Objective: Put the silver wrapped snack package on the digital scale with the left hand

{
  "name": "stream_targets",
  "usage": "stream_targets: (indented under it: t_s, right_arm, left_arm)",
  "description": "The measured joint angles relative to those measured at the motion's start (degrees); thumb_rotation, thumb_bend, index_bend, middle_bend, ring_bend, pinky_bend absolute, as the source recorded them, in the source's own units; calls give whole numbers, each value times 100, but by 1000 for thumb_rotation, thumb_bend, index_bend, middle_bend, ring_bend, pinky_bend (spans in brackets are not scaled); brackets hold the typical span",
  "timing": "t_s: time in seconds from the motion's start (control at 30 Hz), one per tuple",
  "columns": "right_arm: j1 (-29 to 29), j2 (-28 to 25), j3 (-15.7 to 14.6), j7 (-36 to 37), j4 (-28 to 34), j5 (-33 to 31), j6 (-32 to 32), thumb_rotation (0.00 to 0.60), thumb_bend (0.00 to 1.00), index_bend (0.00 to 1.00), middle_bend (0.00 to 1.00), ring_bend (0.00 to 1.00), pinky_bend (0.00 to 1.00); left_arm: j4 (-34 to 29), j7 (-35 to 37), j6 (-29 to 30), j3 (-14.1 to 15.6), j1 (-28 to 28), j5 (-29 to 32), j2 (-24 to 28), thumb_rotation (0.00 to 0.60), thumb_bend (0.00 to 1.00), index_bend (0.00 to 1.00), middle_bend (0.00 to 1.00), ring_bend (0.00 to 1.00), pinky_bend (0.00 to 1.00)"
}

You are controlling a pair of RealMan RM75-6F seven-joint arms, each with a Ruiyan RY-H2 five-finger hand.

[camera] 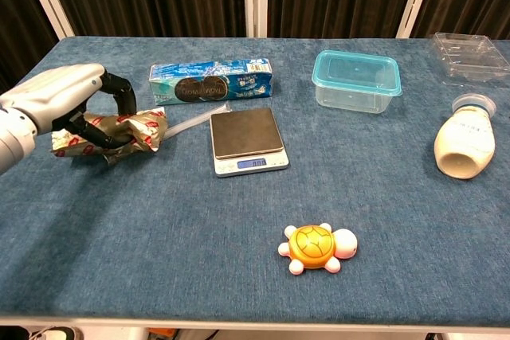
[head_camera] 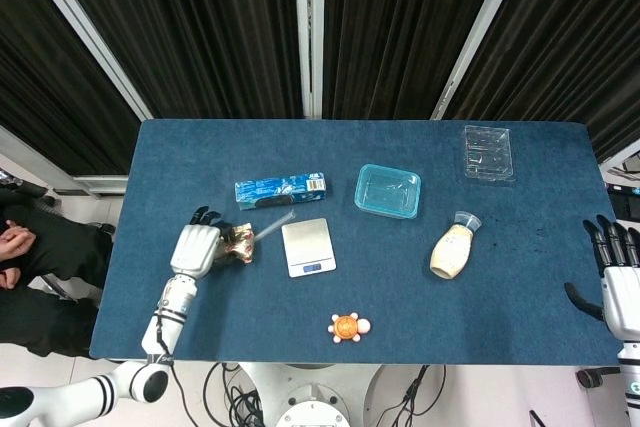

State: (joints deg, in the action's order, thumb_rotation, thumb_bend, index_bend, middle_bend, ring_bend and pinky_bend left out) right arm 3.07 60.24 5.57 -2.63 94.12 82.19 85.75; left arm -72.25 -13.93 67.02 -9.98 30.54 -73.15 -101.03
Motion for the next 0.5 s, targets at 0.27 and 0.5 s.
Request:
stream_targets:
  t_s: [0.27,0.5]
  right_arm:
    - [-6,8,9,164,-111,-9,-15,600,157,0,0,0,0]
    - [-11,17,10,328,-233,-38,-55,600,158,0,0,0,0]
  left_arm:
    - [-318,105,444,-167,106,-408,28,600,307,542,607,241,165]
    - [-681,-126,311,-330,507,-598,-20,600,307,545,607,241,169]
